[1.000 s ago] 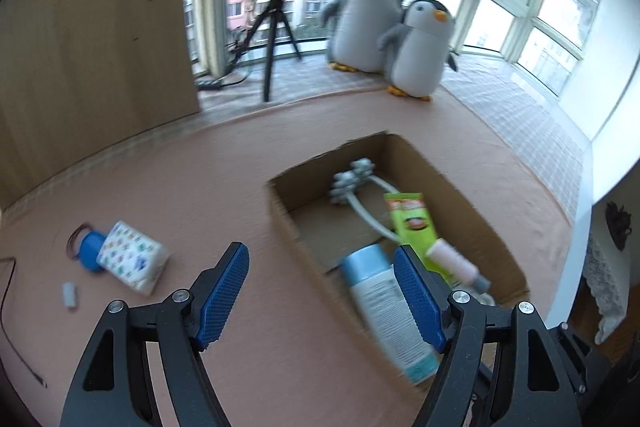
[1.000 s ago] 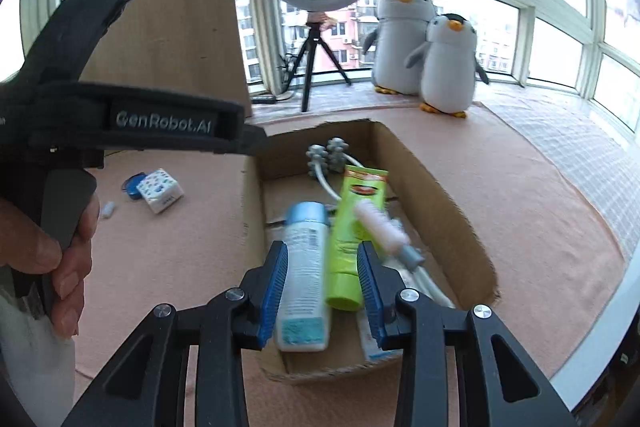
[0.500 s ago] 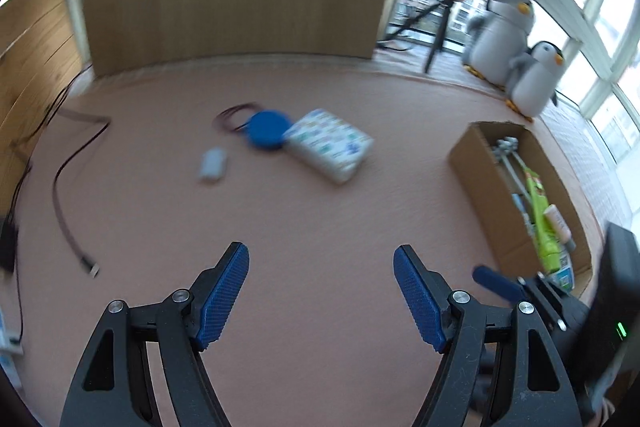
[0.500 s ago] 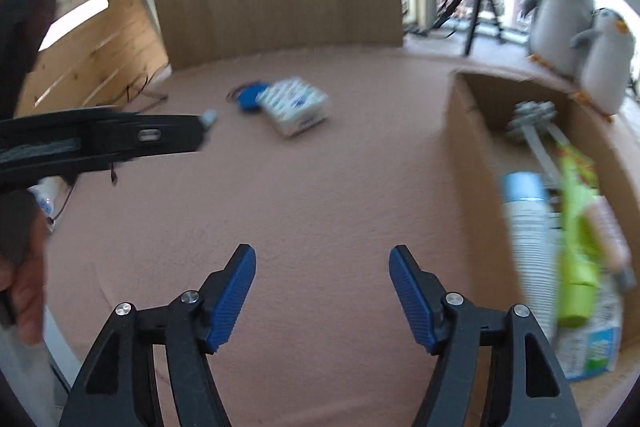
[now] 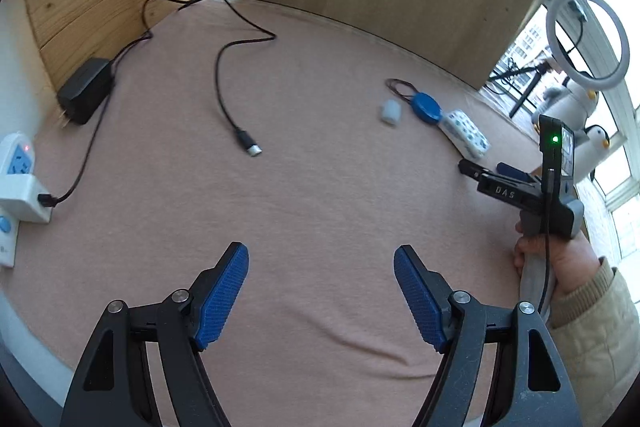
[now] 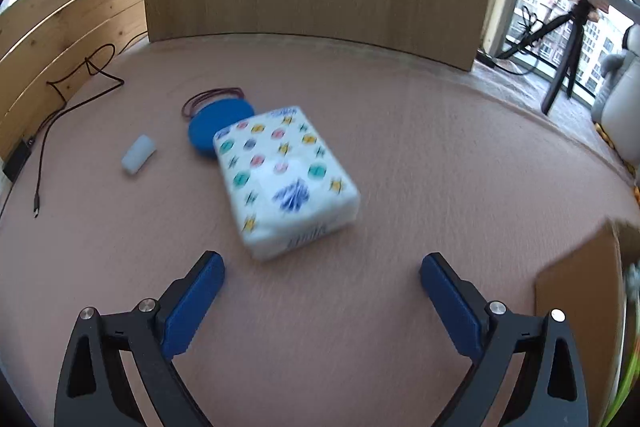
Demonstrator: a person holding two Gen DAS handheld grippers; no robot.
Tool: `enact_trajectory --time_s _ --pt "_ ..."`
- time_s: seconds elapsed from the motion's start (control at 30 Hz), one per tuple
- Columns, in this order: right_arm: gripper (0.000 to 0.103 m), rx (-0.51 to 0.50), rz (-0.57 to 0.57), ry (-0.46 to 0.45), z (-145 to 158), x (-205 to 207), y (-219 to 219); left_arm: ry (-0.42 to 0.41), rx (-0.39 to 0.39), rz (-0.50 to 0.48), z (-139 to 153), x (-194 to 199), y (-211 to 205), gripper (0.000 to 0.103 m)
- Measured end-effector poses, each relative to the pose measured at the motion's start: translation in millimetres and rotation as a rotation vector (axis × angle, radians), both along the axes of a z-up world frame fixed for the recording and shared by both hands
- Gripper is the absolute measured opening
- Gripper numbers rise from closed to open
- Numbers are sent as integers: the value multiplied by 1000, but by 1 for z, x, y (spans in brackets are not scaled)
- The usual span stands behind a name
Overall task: Organize objects
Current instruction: 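Move the right gripper to the dotted tissue packet and close on it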
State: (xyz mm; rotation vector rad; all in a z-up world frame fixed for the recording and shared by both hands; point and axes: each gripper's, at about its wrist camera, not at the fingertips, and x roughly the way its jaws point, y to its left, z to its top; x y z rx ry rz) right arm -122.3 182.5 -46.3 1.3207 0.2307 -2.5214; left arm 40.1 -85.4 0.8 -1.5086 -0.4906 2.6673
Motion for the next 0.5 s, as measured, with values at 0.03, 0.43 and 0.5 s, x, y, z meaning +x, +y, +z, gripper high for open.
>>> enact_trajectory --time_s 0.03,0.43,0.5 --pt "97 0 6 4 0 -5 2 2 1 6 1 1 -3 78" --pt "5 -10 143 8 10 10 -15 -11 -1 -28 -1 7 12 79" --pt "5 25 157 22 10 26 -20 -15 3 -35 -2 6 16 79"
